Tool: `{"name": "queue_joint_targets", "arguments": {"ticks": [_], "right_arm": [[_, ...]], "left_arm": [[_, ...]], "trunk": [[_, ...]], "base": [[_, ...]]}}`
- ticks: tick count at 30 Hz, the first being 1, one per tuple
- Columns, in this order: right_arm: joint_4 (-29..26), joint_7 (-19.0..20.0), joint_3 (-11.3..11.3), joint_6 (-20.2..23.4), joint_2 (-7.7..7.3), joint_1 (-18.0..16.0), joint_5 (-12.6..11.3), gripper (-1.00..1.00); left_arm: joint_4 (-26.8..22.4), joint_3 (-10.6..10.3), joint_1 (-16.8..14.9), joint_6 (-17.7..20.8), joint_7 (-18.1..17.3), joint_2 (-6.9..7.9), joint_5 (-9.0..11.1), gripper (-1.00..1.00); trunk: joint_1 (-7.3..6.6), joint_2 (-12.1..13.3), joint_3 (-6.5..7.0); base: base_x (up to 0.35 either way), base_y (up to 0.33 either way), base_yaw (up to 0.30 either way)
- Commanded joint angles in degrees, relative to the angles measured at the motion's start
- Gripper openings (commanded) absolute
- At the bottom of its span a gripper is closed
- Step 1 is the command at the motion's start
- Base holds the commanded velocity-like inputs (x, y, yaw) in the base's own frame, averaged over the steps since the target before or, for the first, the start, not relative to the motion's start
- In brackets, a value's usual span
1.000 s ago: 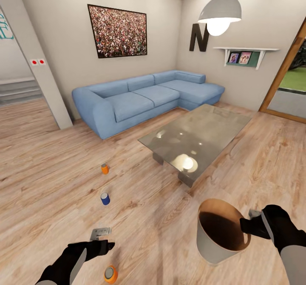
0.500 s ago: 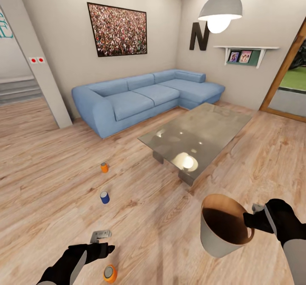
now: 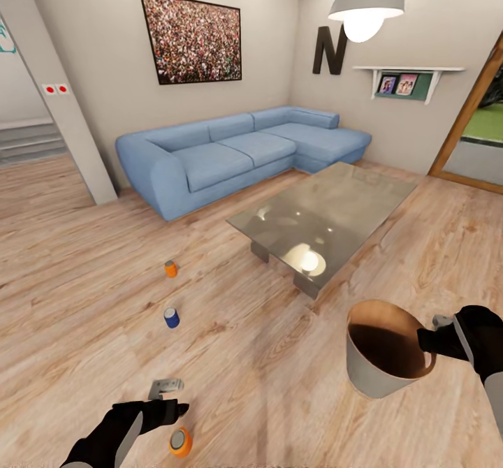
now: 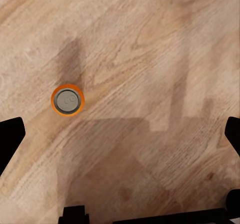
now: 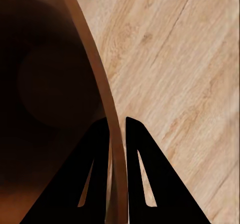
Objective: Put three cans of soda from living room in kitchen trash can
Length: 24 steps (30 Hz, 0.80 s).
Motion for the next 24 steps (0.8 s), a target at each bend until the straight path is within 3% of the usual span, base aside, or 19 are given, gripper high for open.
{"name": "queue_joint_targets", "arguments": {"ticks": [1, 3, 6, 8, 24], "right_arm": [[-0.16, 0.26, 0.02, 0.09, -0.32, -0.29, -0.68, -1.0], [-0.13, 0.28, 0.39, 0.09, -0.88, -0.87, -0.72, -1.0], [-0.13, 0.3, 3.59, 0.09, -1.38, -1.63, -0.77, -1.0], [-0.12, 0.3, 4.2, 0.09, -1.44, -2.07, -0.77, -1.0], [-0.09, 0.31, 5.36, 0.09, -1.87, -4.22, -0.78, -1.0]], "left_arm": [[0.0, 0.0, 0.0, 0.0, 0.02, 0.0, 0.0, 1.0], [0.02, -0.01, 0.0, 0.0, 0.05, -0.01, -0.01, 1.0], [0.03, 0.05, 0.0, 0.0, 0.18, -0.06, 0.03, 1.0], [0.04, 0.06, 0.0, 0.0, 0.21, -0.07, 0.04, 1.0], [-0.01, 0.08, 0.0, 0.0, 0.35, -0.08, 0.07, 1.0]], "trunk": [[0.22, -0.42, -0.27], [0.66, -1.22, -0.81], [1.32, -2.43, -1.62], [1.76, -3.23, -2.16], [5.27, -9.64, -6.46]], "base": [[0.0, 0.0, 0.0], [0.0, 0.0, 0.0], [0.0, 0.0, 0.0], [0.0, 0.0, 0.0], [0.0, 0.0, 0.0]]}}
